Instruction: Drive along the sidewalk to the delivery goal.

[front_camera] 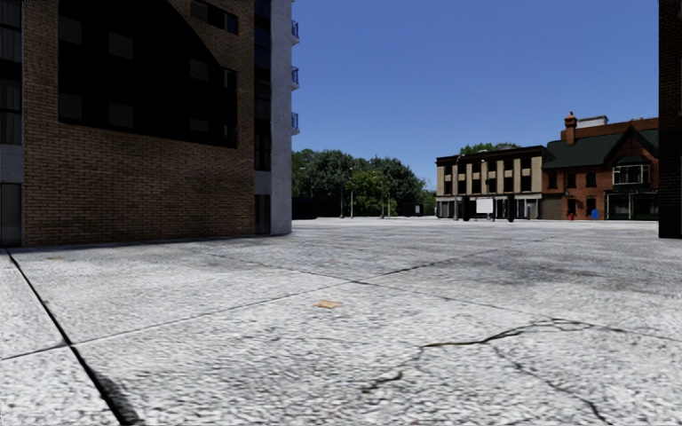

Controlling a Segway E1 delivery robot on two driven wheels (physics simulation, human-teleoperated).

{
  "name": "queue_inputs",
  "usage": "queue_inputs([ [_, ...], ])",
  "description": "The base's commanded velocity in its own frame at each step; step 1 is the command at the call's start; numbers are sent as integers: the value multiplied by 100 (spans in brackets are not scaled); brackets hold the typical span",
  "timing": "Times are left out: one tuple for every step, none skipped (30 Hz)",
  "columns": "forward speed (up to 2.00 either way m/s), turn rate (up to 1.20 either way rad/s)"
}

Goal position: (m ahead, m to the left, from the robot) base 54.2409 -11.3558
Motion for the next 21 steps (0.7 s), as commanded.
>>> queue_inputs([
  [190,0],
  [190,0],
  [190,0],
  [190,0],
  [190,0],
  [190,0],
  [190,0],
  [190,0],
  [190,0],
  [190,0],
  [190,0],
  [190,0],
  [190,0],
  [190,0],
  [190,0],
  [190,0],
  [190,0],
  [190,0],
  [190,0],
  [190,0],
  [190,0],
])
